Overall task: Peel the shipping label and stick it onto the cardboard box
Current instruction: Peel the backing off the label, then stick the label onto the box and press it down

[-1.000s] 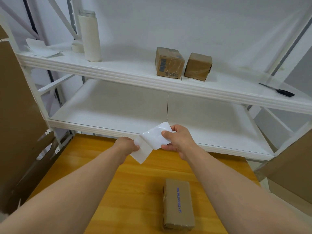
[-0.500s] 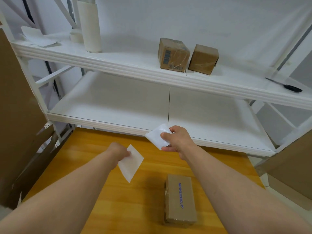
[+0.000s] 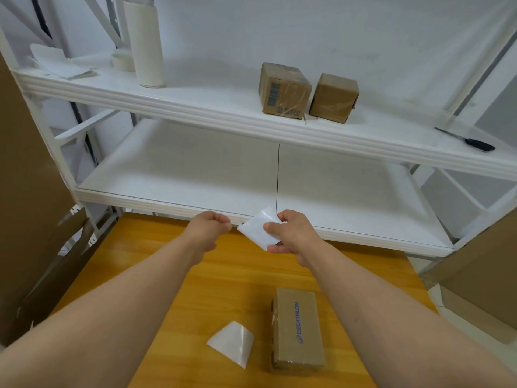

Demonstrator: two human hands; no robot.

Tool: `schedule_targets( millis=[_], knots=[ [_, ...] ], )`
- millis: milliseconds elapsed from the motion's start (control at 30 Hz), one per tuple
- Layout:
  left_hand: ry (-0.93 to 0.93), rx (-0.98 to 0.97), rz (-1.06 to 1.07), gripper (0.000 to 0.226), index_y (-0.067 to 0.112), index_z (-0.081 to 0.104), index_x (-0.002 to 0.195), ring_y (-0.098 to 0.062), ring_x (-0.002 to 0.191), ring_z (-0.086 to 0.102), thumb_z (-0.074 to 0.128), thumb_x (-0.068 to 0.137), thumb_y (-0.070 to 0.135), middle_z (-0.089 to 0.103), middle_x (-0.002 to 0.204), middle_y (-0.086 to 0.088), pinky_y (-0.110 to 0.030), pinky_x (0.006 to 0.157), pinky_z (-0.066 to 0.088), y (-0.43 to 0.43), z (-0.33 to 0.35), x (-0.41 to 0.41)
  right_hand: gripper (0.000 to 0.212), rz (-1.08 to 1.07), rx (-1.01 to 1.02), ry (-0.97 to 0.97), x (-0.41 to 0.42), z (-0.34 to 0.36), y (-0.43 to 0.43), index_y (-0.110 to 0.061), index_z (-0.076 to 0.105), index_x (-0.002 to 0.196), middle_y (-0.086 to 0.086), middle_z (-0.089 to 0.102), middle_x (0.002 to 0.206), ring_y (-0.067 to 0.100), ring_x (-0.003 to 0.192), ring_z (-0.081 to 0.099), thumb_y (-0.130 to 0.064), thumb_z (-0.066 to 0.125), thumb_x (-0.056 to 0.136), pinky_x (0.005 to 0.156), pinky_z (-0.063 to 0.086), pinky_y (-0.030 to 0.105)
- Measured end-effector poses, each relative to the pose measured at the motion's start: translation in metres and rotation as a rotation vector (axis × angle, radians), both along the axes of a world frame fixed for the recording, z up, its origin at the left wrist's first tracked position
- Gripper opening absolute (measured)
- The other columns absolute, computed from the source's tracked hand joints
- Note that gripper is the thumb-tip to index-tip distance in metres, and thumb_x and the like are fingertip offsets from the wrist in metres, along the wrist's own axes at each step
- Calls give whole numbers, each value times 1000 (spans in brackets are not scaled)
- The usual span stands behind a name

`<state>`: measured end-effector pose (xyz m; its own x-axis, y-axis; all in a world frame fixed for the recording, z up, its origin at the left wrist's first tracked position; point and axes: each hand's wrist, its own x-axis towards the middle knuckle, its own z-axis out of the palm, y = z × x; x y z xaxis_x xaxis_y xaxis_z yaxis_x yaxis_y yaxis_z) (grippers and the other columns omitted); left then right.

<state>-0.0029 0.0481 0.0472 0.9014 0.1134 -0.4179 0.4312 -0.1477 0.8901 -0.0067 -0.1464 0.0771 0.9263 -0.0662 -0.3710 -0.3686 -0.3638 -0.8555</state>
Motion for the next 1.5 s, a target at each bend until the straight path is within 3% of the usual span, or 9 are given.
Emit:
schedule_targets(
  millis=[367,533,667,767,933,1167,1267,1400,1500],
  knots=[
    [66,15,-97,11,18,71,101,-26,107,60,67,92,23,65,115,-8,-37,83,53,-32,19,5,24,87,-58,-95,-9,8,-21,-10,62,108,13,61,116,30,99,67,-18,71,87,80,63,39],
    [97,-3,-59,22,13,70,110,-25,104,65,64,93,25,69,112,-9,-39,86,54,-45,22,2,22,153,-87,-121,-15,10,-33,-6,66,99,13,67,104,24,85,65,-17,76,83,84,59,42],
    [78,-31,-77,21,15,71,110,-19,91,64,66,91,24,71,109,-8,-34,75,53,-51,22,2,16,224,-138,-153,-20,12,-37,-16,64,83,4,61,81,20,70,55,-19,79,78,66,47,37],
    [54,-44,-125,18,17,72,108,-21,97,65,63,93,11,71,111,-9,-34,75,54,-56,22,1,19,266,-191,-182,-24,12,-39,-11,65,87,7,61,83,18,66,50,-19,79,77,60,41,33],
    [40,-105,-206,46,12,60,126,-21,91,61,56,88,-13,64,110,-7,-37,80,56,-66,26,-5,22,311,-256,-188,-28,10,-47,-18,66,86,6,69,104,20,73,58,-20,82,71,63,46,34],
    [-9,-169,-281,83,18,37,146,-25,94,62,65,78,-21,56,113,-1,-33,71,59,-81,27,-12,29,228,-165,-185,-37,13,-60,-17,77,87,2,69,99,11,71,51,-43,65,90,66,40,28],
    [-65,-167,-288,85,19,37,144,-26,97,63,68,76,-21,54,117,1,-32,70,59,-89,27,-15,31,118,-143,-188,-35,10,-65,-16,79,87,-1,70,115,15,101,60,-39,60,95,88,48,36],
    [-132,-123,-324,85,24,39,141,-28,104,64,71,75,-19,48,135,0,-32,74,59,-96,26,-16,5,5,-115,-179,-30,2,-74,-22,73,83,4,73,102,24,91,68,-20,72,87,88,59,47],
    [-151,-122,-366,84,26,41,139,-27,105,65,71,74,-19,47,137,2,-37,83,60,-100,25,-17,17,-16,-105,-154,-29,-2,-81,-24,70,88,6,69,109,26,99,68,-8,75,82,89,58,45]
  ],
)
